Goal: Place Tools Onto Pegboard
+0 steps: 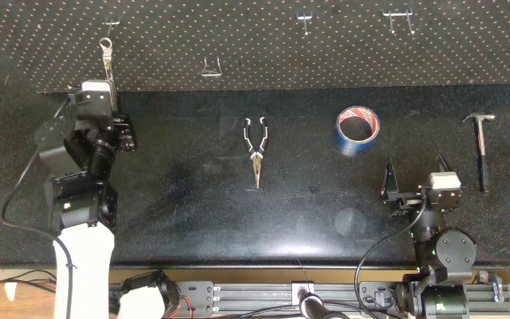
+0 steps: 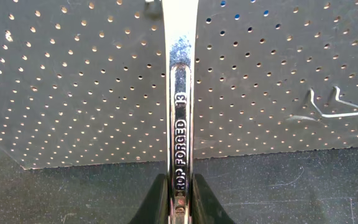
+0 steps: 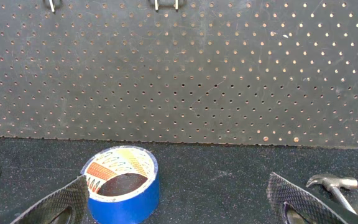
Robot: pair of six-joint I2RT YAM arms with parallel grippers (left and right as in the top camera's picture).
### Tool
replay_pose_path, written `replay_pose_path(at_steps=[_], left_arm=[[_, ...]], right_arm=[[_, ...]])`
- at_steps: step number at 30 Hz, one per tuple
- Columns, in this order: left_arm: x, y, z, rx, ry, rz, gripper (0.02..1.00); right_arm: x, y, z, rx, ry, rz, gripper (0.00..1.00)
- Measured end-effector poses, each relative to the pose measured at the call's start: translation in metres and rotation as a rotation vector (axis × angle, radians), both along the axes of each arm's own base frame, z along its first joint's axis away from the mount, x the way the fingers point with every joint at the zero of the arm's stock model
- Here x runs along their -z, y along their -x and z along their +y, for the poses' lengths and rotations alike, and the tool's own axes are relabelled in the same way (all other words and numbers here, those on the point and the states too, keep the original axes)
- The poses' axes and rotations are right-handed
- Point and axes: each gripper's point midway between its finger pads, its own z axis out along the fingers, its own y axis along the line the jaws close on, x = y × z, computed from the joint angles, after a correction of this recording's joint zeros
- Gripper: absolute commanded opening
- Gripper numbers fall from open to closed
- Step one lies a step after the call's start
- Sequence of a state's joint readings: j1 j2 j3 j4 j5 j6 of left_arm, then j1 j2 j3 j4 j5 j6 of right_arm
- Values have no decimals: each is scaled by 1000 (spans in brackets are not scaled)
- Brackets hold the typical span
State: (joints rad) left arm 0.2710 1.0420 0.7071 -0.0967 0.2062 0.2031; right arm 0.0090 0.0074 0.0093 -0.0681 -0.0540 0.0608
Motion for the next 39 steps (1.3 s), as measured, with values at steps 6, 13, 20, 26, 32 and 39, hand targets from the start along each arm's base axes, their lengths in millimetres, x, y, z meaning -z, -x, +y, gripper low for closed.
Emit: replay_pose_path(at_steps=[6,13,20,26,32,39], left_arm=[[11,-3,5,-21,-1,34,27],[8,-4,16,-76,-31,23,27],[14,-10,18,-79,-30,30,27],[21,-14,19,-78,-28,41,29],[26,-23,21,-78,-29,35,27],[33,-34,25,-85,-27,29,768]], right_arm=[[0,0,0,0,0,0,934],[0,0,0,0,0,0,934],[0,0,0,0,0,0,934],[0,0,0,0,0,0,934],[0,0,0,0,0,0,934],[0,0,0,0,0,0,934]])
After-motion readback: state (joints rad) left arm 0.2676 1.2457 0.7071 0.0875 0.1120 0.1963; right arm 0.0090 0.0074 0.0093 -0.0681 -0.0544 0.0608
